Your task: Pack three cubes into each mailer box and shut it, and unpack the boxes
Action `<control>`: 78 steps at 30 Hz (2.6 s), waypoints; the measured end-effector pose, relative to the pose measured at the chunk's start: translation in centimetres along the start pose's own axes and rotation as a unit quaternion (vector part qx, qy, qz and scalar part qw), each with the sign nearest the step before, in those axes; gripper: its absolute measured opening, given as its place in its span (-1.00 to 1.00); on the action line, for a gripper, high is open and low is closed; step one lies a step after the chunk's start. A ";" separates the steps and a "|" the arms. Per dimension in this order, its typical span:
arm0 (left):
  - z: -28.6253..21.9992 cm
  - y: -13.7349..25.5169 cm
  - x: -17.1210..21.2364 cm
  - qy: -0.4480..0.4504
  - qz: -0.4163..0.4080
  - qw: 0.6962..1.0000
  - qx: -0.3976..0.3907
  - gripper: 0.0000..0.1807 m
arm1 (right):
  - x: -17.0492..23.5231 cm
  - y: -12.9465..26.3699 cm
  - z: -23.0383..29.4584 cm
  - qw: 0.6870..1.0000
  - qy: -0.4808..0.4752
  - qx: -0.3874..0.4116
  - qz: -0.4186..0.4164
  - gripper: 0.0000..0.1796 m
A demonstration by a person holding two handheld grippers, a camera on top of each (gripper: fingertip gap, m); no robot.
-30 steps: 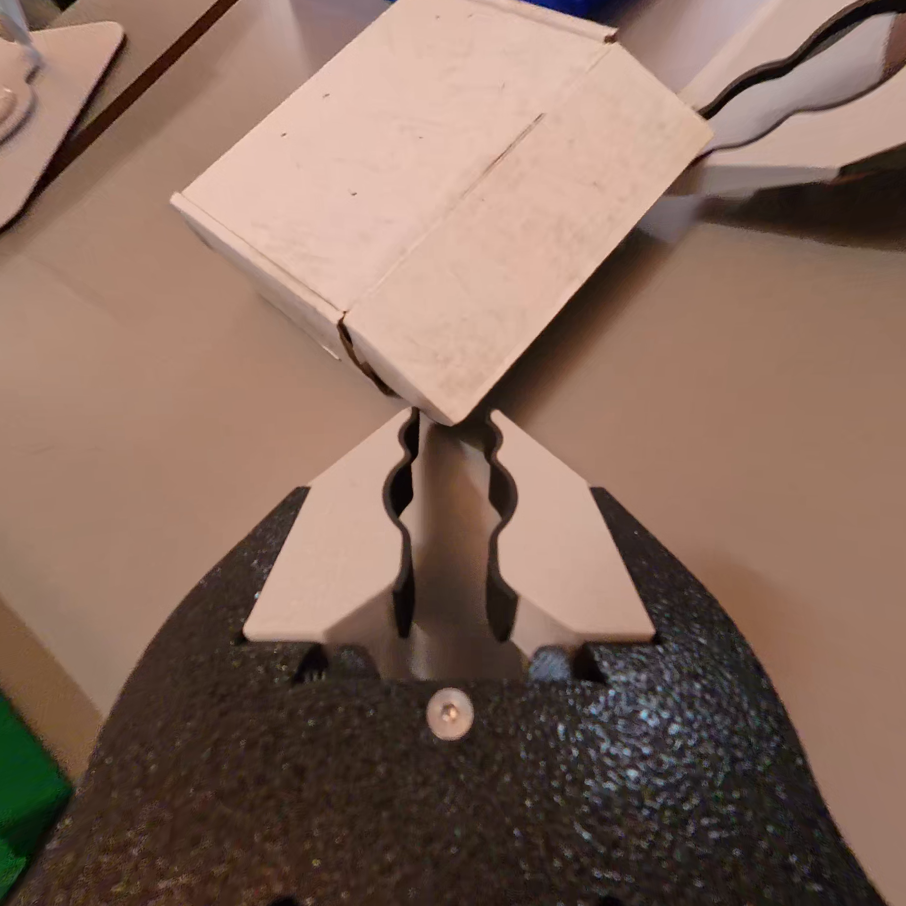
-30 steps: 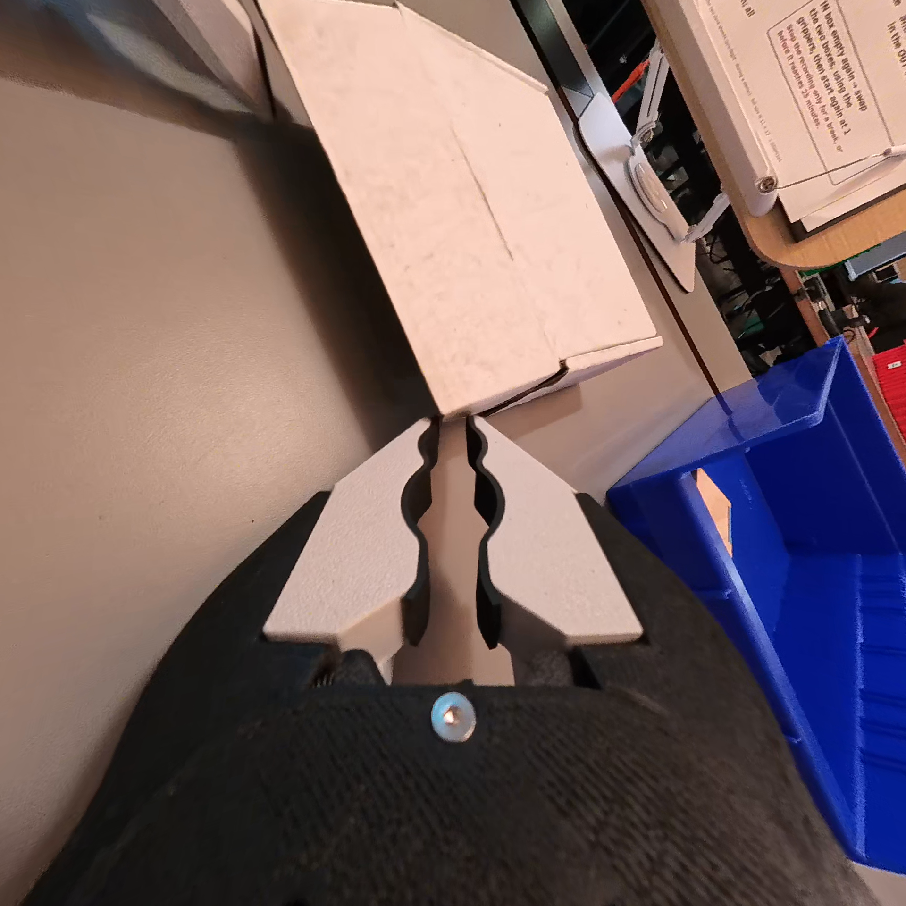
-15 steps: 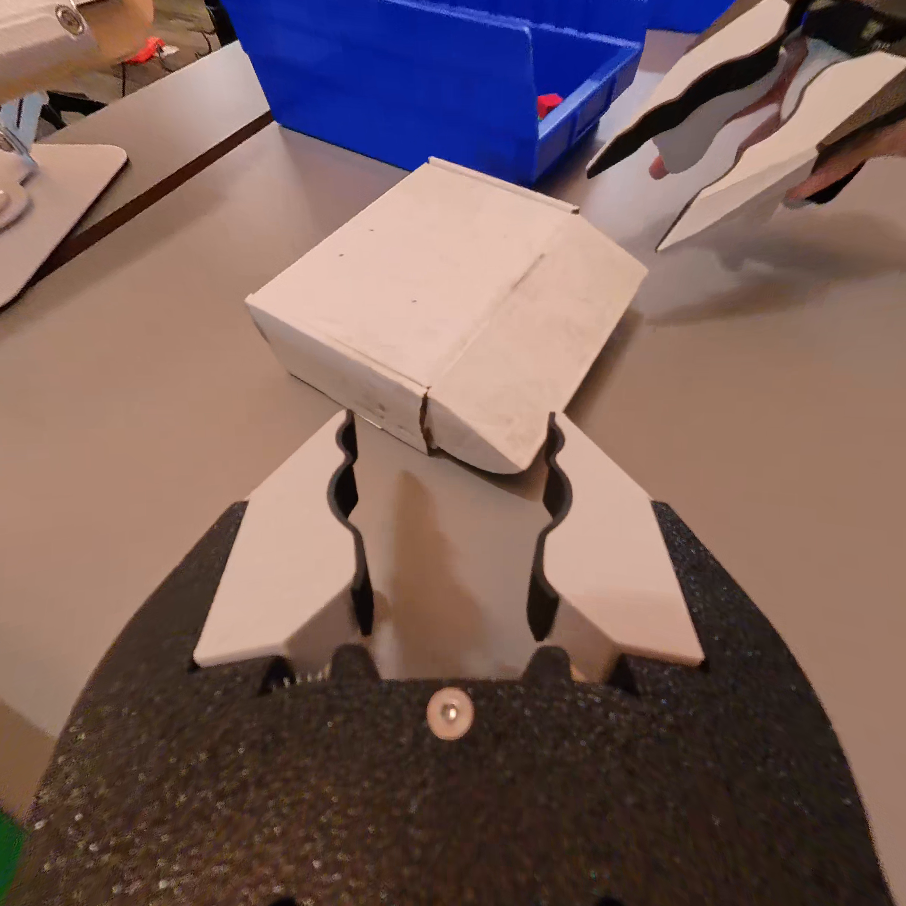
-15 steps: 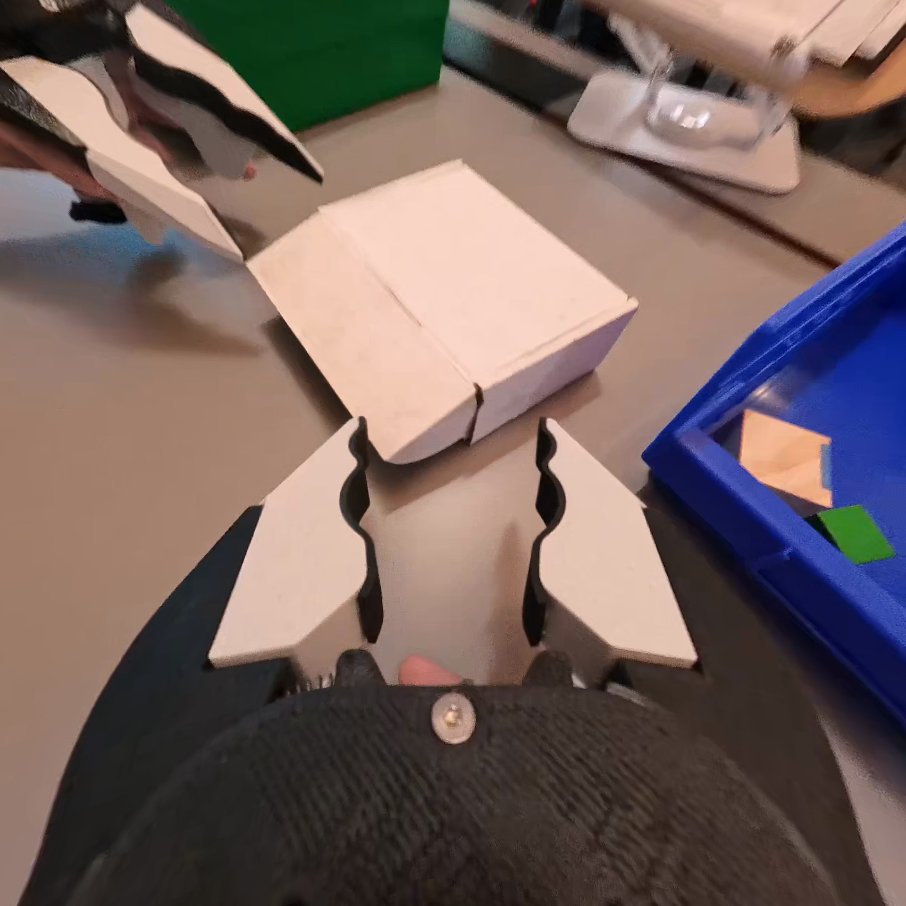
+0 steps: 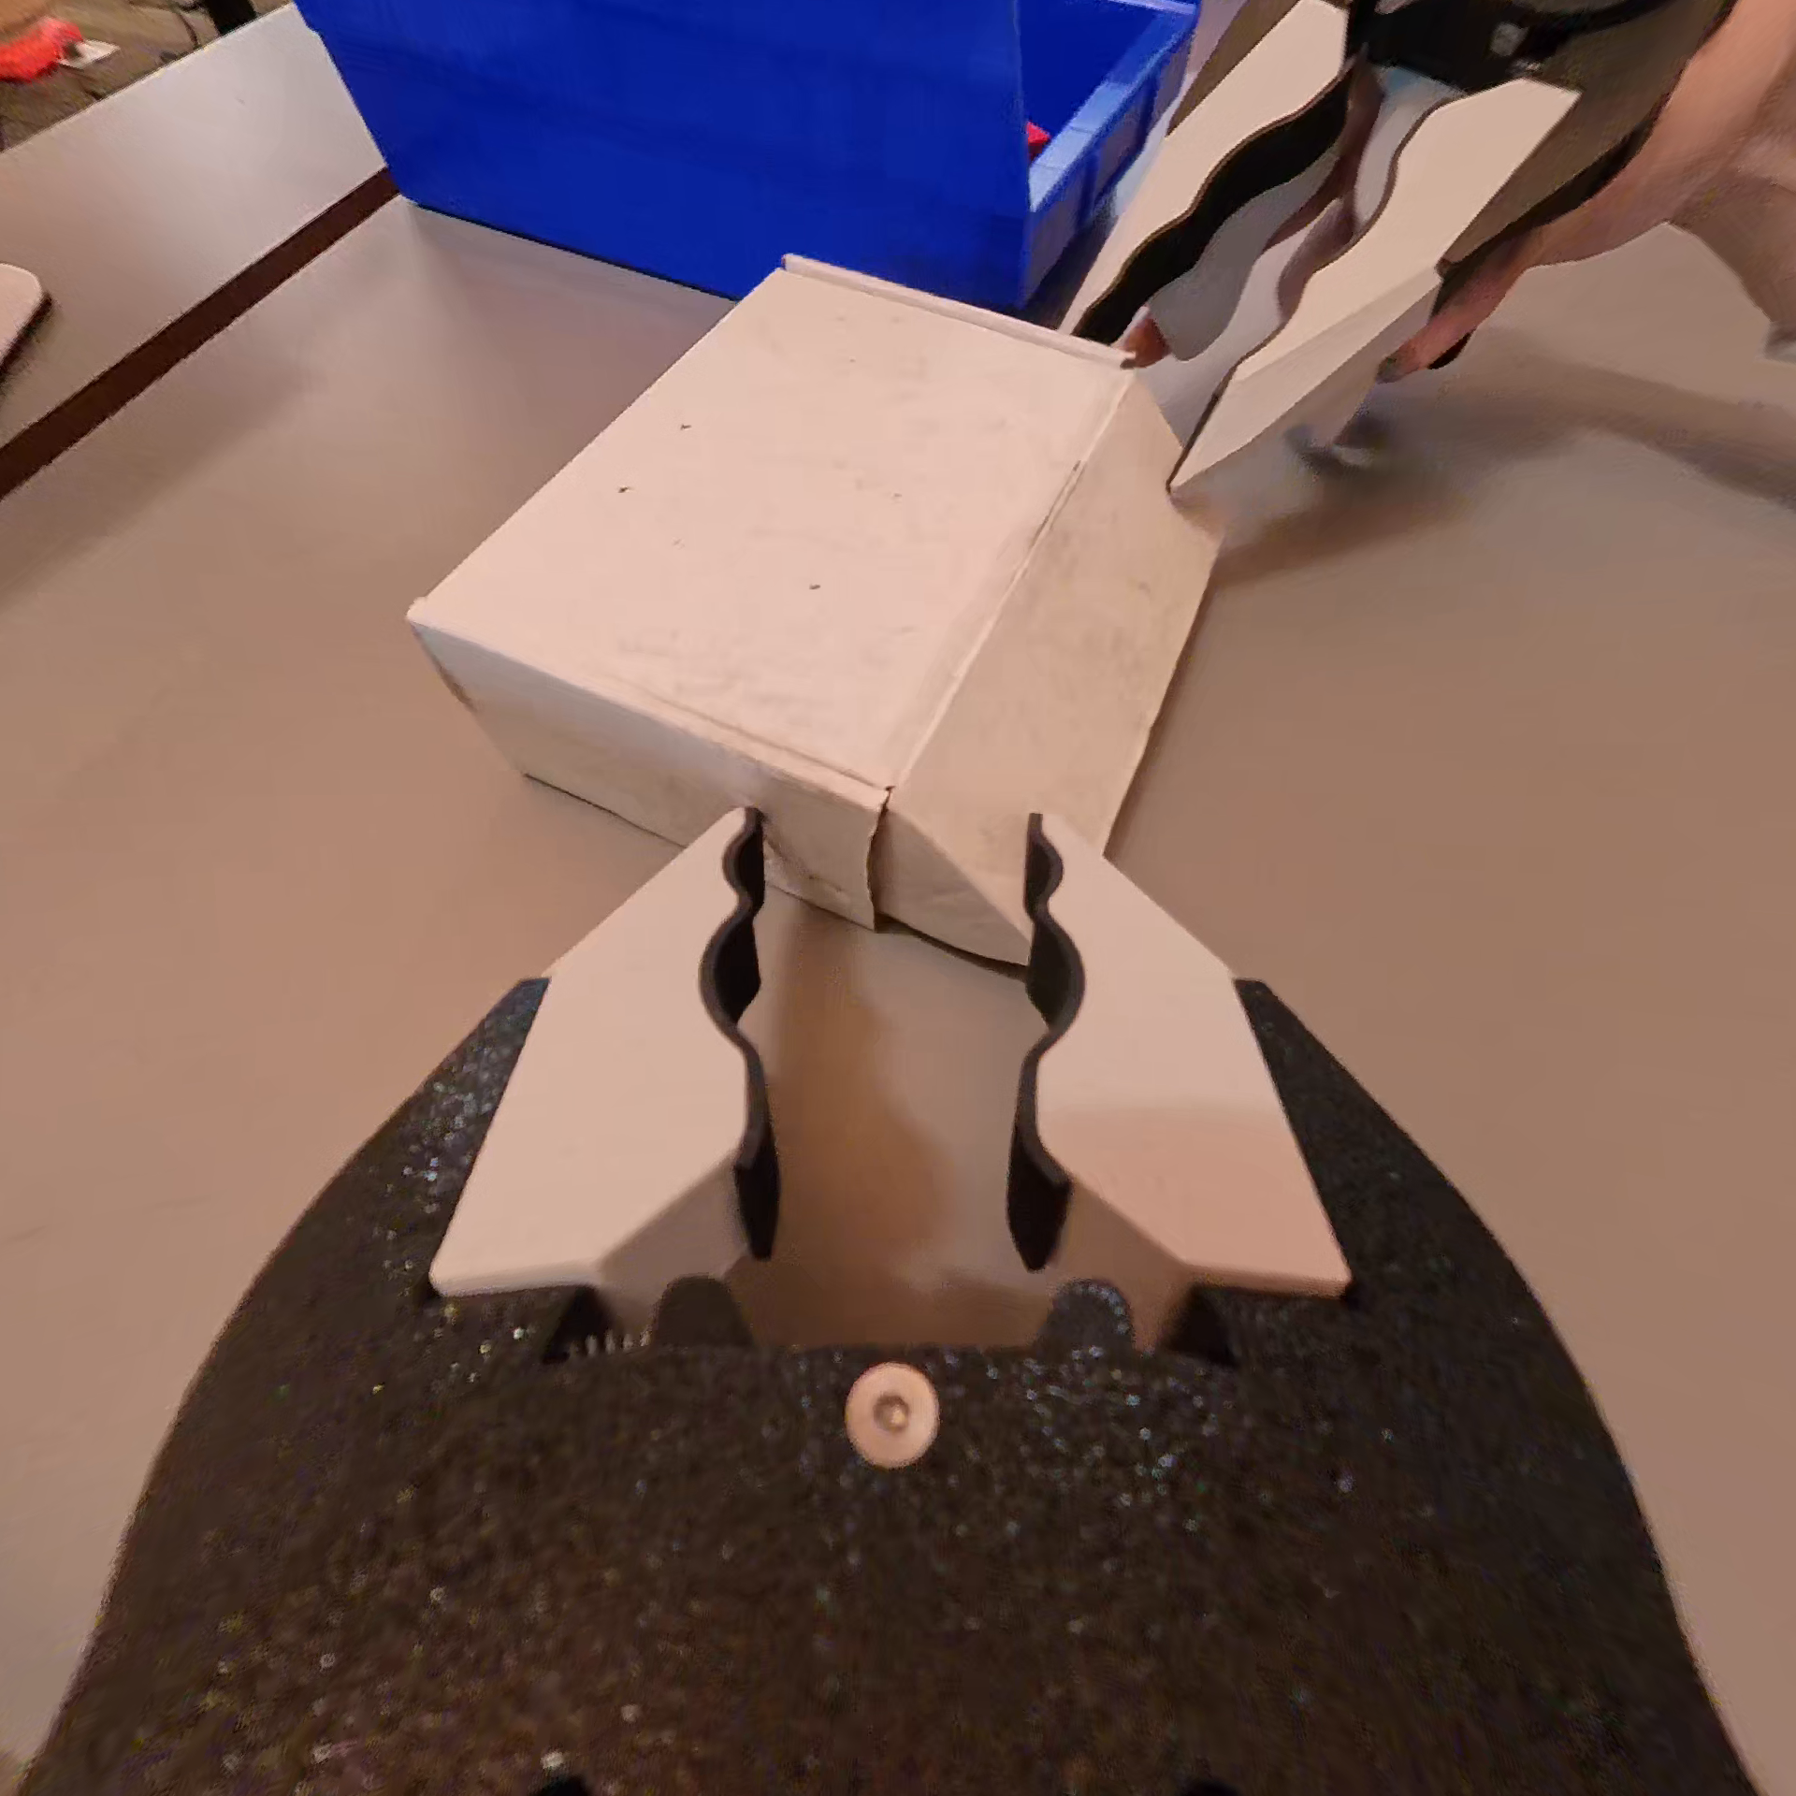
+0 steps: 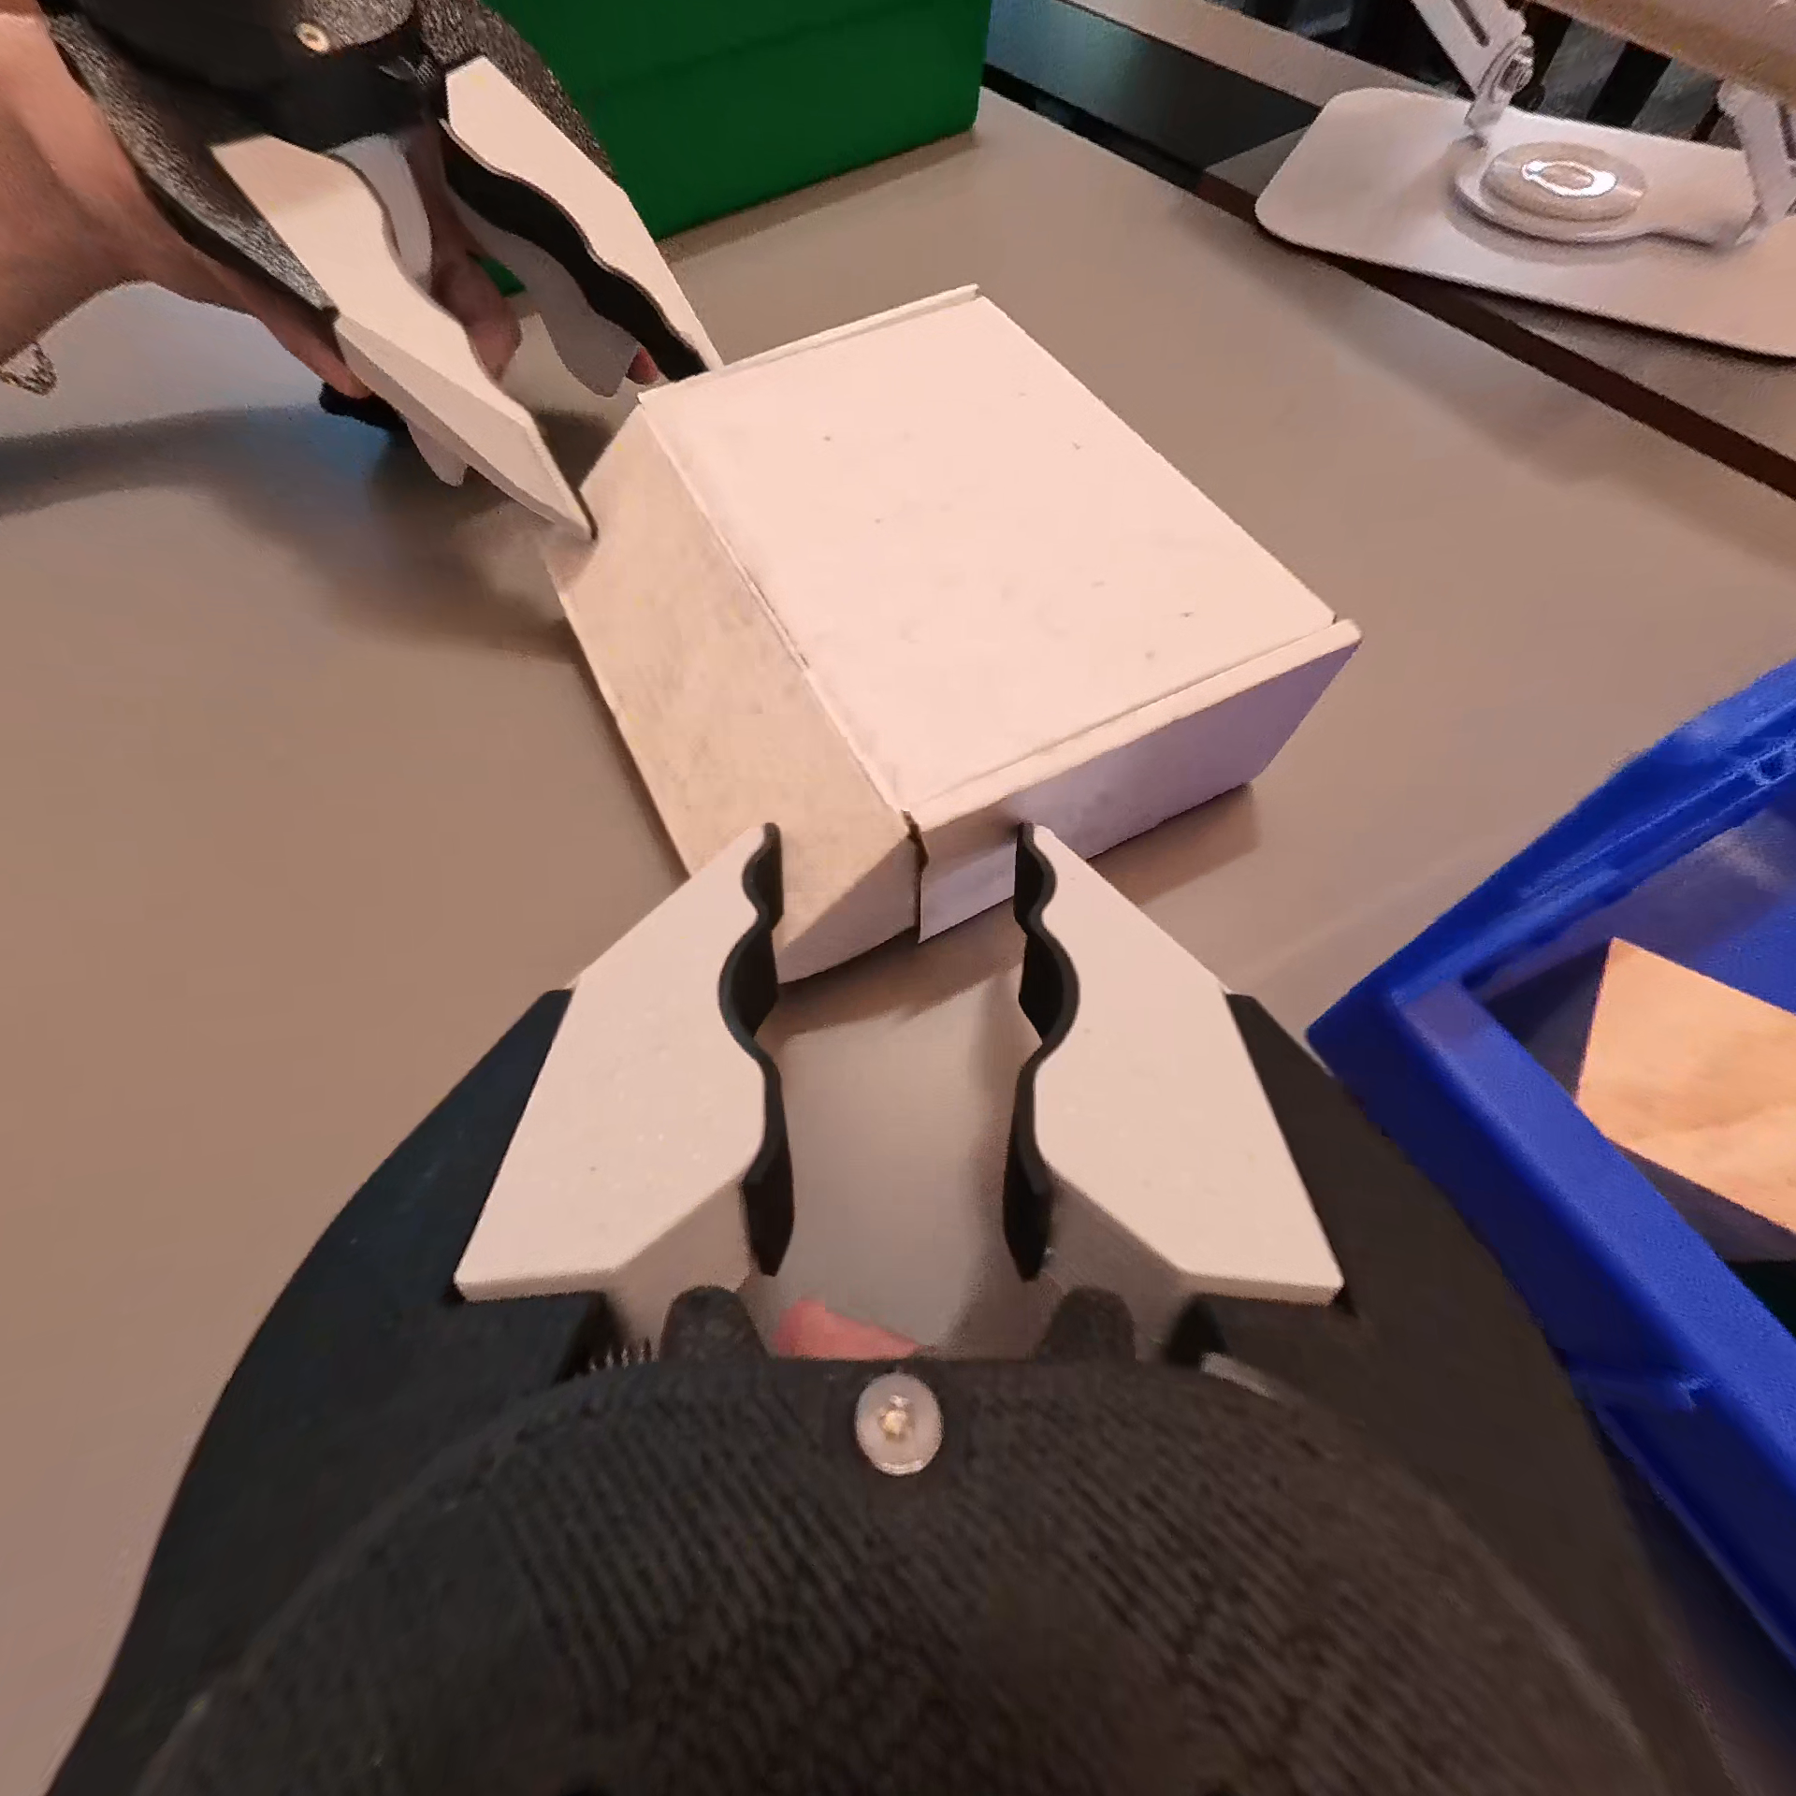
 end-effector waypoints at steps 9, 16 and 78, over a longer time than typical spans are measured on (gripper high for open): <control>-0.4 -0.6 0.0 -0.061 0.030 0.994 -0.085 -0.53 | 0.2 -0.6 0.1 0.998 0.035 0.056 -0.008 -0.56; -0.7 -0.4 0.6 -0.065 0.050 0.996 -0.032 -0.26 | 0.8 0.1 0.8 0.997 0.074 0.026 -0.003 -0.37; 1.2 -2.1 0.8 -0.166 0.083 0.980 -0.077 -0.72 | 0.8 -1.4 -1.7 0.990 0.128 0.058 0.033 -0.76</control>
Point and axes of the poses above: each gripper's, where its closed fingertips meet, y back along the fingers, x out of its underside, z = x × y across the jaws, the point moved 8 cm from there along y, back along the fingers, and after that the axes turned 7 degrees about -y, right-handed, at the moved point
